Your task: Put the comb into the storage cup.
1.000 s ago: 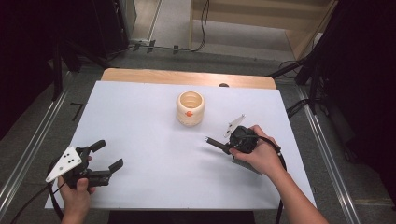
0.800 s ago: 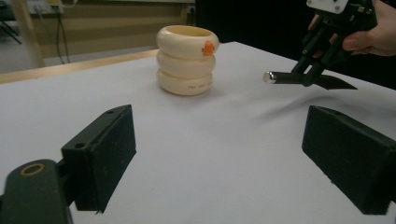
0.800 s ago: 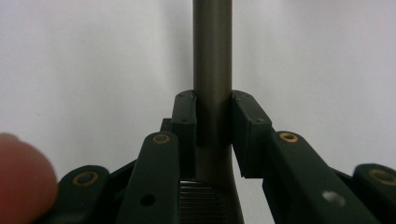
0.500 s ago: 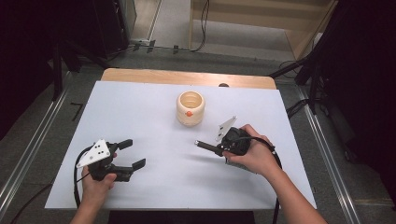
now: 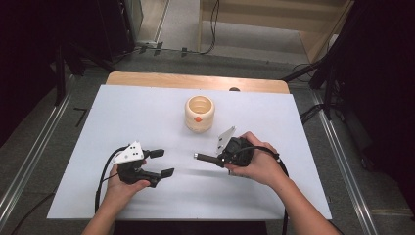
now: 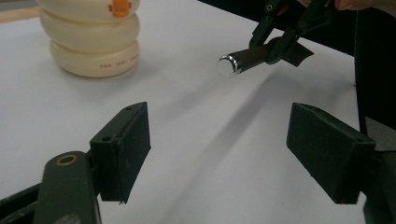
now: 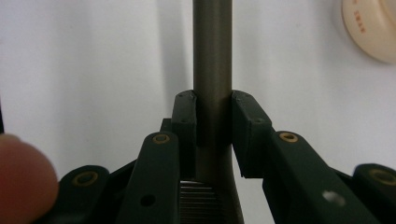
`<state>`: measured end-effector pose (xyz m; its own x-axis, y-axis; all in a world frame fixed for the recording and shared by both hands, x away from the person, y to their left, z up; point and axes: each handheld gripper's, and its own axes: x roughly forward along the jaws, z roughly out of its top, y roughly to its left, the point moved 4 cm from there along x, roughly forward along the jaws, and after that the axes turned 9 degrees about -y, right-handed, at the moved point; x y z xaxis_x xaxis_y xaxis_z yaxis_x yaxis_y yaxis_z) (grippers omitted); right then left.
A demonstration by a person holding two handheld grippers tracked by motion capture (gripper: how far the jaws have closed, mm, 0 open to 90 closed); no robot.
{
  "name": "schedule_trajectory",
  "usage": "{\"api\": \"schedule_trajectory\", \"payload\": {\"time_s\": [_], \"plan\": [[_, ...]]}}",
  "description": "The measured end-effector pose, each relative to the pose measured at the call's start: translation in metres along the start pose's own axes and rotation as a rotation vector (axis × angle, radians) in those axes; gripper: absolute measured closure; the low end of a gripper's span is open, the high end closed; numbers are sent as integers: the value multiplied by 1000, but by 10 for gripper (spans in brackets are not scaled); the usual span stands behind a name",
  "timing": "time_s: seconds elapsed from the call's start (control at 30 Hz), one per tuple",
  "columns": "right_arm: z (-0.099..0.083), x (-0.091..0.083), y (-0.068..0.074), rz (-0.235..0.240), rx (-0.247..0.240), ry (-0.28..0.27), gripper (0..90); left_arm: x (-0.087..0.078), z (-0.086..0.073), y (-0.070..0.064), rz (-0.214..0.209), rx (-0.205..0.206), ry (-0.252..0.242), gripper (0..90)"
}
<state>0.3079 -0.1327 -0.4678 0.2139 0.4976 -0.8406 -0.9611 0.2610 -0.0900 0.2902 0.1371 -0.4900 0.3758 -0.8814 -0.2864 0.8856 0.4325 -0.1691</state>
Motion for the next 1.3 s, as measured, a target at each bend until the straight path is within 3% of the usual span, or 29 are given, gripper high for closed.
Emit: {"api": "schedule_trajectory", "payload": {"time_s": [0.4,0.47,0.6,0.8,1.07,1.13,1.17,1.3], "plan": [[17,3,11,35,-84,-15,712,23,1,-11,-97,9,54,309],[17,3,12,35,-76,-14,712,27,2,-12,-106,6,54,314],[19,5,15,46,-94,-11,712,36,1,-14,-134,7,76,393],[22,9,19,67,-123,-14,712,46,4,-18,-151,16,84,424],[23,8,23,68,-142,-14,711,56,4,-24,-174,28,119,541],[25,10,23,85,-175,-34,712,58,4,-26,-179,32,122,549],[24,9,25,80,-154,-19,711,58,4,-27,-182,33,122,566],[24,9,27,87,-173,-17,711,60,4,-28,-195,39,124,607]]}}
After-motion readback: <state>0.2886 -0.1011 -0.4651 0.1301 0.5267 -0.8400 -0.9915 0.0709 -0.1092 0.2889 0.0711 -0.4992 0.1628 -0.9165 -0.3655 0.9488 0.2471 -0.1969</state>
